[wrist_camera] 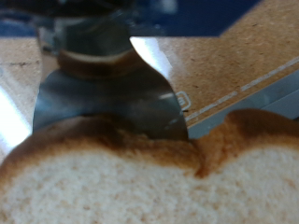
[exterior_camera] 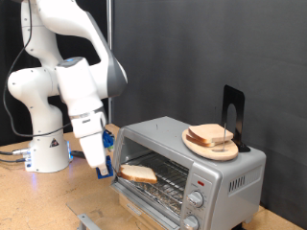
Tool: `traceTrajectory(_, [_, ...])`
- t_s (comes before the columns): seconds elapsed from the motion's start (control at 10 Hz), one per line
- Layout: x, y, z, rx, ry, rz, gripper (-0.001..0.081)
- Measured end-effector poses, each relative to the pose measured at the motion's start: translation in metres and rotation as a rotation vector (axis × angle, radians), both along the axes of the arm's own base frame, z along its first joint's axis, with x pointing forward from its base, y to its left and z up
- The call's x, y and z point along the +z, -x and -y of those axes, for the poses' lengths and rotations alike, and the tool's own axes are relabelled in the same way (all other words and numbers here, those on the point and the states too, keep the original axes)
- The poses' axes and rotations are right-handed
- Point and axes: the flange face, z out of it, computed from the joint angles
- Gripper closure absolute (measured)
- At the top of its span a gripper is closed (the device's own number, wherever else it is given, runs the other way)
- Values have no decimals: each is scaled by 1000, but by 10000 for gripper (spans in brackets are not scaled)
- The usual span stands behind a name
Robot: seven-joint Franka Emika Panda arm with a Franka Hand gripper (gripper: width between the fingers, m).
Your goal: Make a piece of toast with the oven
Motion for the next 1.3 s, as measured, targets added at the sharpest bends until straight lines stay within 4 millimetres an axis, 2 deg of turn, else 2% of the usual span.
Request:
traceTrajectory(0.4, [3,-6,-32,0,13,28,395])
traceTrajectory(0.7, [15,-7,-46,1,-22,39,395])
traceTrajectory(1.0, [19,2,-41,16,-36,13,395])
traceTrajectory(1.3, [14,16,-19,-10,-57,-13,397])
